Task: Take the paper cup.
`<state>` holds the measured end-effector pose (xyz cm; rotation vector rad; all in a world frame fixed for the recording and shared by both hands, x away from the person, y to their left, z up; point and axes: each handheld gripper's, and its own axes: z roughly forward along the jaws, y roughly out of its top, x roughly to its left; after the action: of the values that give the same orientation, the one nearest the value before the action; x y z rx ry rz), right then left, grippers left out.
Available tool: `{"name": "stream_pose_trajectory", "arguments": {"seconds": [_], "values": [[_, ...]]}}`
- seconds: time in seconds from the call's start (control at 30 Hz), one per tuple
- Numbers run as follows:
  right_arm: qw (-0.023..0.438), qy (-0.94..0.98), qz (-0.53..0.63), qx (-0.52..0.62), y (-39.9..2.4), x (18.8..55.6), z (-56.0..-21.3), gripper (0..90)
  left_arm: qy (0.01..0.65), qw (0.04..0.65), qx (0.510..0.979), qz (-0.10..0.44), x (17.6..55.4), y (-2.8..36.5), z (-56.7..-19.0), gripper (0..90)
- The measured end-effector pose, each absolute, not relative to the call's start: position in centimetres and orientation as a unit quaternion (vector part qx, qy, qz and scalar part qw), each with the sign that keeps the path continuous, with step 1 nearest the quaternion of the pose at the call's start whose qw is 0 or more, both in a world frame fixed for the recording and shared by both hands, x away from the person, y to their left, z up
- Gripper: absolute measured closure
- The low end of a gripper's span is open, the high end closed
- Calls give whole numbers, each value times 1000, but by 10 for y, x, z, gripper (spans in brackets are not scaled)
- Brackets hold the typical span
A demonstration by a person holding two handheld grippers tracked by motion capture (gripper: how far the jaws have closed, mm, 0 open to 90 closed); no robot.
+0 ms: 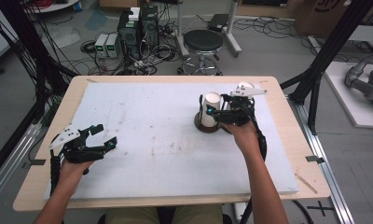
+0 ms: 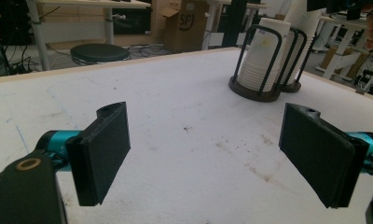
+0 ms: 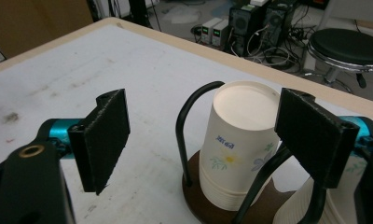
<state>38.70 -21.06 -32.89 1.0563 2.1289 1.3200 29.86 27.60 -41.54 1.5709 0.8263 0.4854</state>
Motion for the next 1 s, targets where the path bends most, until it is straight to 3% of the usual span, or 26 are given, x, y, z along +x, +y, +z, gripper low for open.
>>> {"name": "stream_pose_trajectory", "arguments": {"seconds": [0.83,1.0], "values": [[239,778,405,416,-189,429,-341,195,356,612,676,204,299,277,-415,163],[257,778,391,420,-189,430,-340,237,355,613,675,204,299,278,-415,162]]}}
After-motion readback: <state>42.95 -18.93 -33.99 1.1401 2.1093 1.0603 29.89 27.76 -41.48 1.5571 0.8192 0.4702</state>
